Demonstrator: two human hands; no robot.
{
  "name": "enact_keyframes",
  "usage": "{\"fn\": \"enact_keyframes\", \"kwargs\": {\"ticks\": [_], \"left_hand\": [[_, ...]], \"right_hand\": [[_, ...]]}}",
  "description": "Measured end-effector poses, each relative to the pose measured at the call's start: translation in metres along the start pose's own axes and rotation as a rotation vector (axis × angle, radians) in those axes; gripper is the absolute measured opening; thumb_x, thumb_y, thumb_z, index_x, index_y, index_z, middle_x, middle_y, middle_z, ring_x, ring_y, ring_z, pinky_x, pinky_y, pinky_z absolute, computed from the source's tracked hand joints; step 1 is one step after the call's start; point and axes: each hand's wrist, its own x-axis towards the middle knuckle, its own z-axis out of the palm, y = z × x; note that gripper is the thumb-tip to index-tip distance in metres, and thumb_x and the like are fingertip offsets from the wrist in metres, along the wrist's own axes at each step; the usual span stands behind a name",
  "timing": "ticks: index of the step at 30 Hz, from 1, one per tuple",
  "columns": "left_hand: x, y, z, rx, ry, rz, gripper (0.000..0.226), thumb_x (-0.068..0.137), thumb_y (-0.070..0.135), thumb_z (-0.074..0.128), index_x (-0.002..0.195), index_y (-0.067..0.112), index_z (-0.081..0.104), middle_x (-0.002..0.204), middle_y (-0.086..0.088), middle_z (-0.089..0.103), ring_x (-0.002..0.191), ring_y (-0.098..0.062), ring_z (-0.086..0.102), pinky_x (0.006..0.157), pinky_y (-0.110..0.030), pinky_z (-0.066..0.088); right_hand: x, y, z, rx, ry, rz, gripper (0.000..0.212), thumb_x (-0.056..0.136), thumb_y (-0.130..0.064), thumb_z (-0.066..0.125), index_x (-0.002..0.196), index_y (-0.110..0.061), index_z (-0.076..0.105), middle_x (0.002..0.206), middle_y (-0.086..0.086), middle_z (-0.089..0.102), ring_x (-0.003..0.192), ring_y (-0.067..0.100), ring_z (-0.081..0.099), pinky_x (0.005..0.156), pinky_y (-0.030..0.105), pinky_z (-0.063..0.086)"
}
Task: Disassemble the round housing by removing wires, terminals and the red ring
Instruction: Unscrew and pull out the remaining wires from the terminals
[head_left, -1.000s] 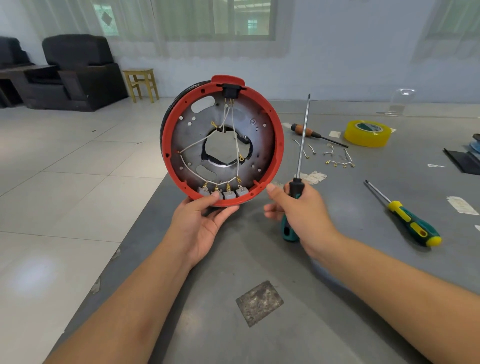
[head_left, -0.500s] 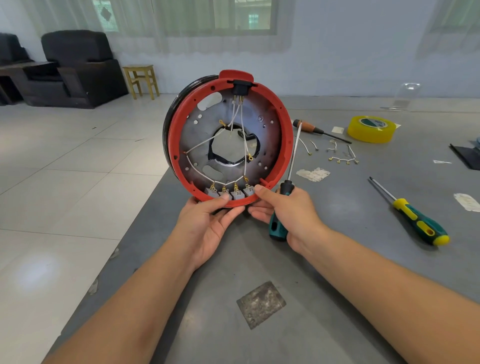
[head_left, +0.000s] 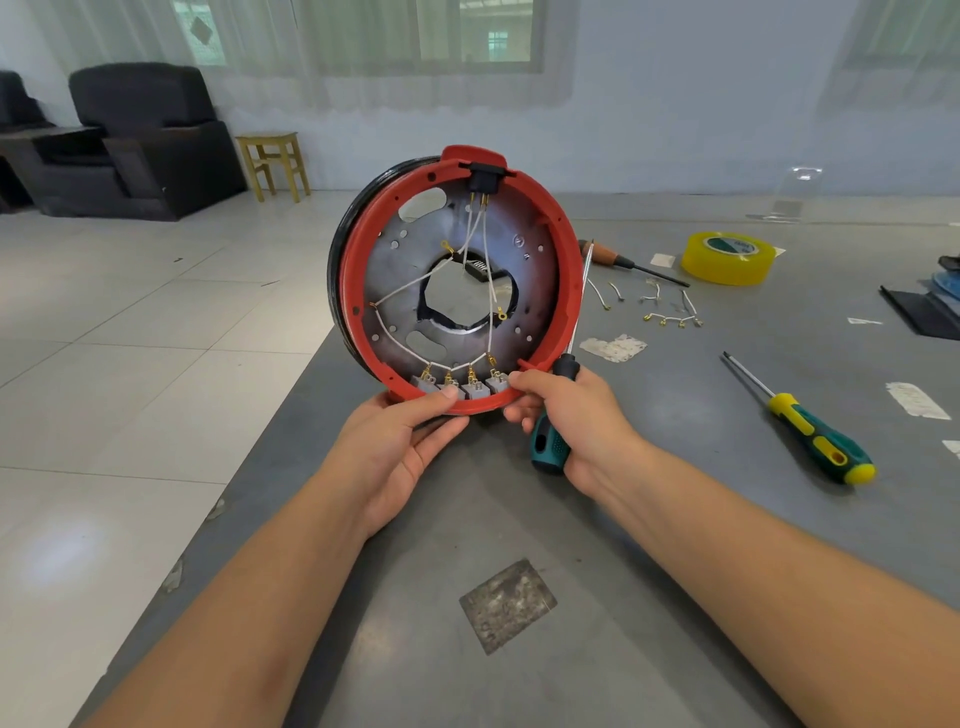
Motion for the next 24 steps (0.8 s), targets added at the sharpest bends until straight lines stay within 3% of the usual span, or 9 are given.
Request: {"fn": "enact_keyframes", "kwargs": {"ticks": [5, 13, 18, 20, 24], "left_hand": [[-0.001, 0.006, -0.002, -0.022, 0.041, 0.014, 0.037, 0.090, 0.009, 0.077, 0.124, -0.002, 0.065, 0.112, -0.020, 0.077, 0.102, -0.030, 0.077, 0.078, -0.036, 0.064], [0.000, 0.007, -0.005, -0.040, 0.085, 0.068, 0.044, 0.093, 0.004, 0.073, 0.133, -0.002, 0.057, 0.118, -0.020, 0.075, 0.105, -0.031, 0.076, 0.082, -0.041, 0.065], [0.004, 0.007, -0.011, -0.063, 0.124, 0.105, 0.051, 0.091, 0.005, 0.075, 0.137, -0.004, 0.054, 0.118, -0.019, 0.075, 0.101, -0.030, 0.077, 0.078, -0.039, 0.065], [0.005, 0.007, -0.013, -0.078, 0.130, 0.128, 0.054, 0.090, 0.006, 0.076, 0.138, -0.002, 0.053, 0.116, -0.018, 0.076, 0.101, -0.030, 0.077, 0.076, -0.037, 0.065], [0.007, 0.006, -0.018, -0.108, 0.135, 0.159, 0.057, 0.089, 0.003, 0.077, 0.139, 0.001, 0.051, 0.113, -0.015, 0.078, 0.102, -0.031, 0.077, 0.075, -0.037, 0.064]], "right_hand": [[0.001, 0.004, 0.000, -0.035, 0.005, -0.015, 0.023, 0.087, -0.015, 0.076, 0.104, -0.005, 0.064, 0.072, 0.013, 0.075, 0.059, 0.018, 0.066, 0.049, 0.023, 0.050], [0.000, 0.007, -0.003, -0.099, -0.032, -0.031, 0.025, 0.092, -0.026, 0.076, 0.103, -0.007, 0.065, 0.083, 0.011, 0.078, 0.060, 0.015, 0.065, 0.050, 0.024, 0.050], [-0.003, 0.002, -0.009, -0.031, -0.108, 0.026, 0.006, 0.093, -0.010, 0.056, 0.098, -0.011, 0.053, 0.090, 0.013, 0.076, 0.057, 0.017, 0.062, 0.052, 0.026, 0.050], [-0.005, 0.001, -0.013, 0.023, -0.133, 0.046, 0.010, 0.093, -0.004, 0.050, 0.101, -0.012, 0.049, 0.097, 0.014, 0.074, 0.059, 0.018, 0.062, 0.053, 0.027, 0.051], [-0.008, 0.002, -0.027, -0.012, -0.194, -0.093, 0.007, 0.104, -0.008, 0.052, 0.111, -0.007, 0.050, 0.103, 0.011, 0.072, 0.068, 0.020, 0.066, 0.065, 0.031, 0.056]]}}
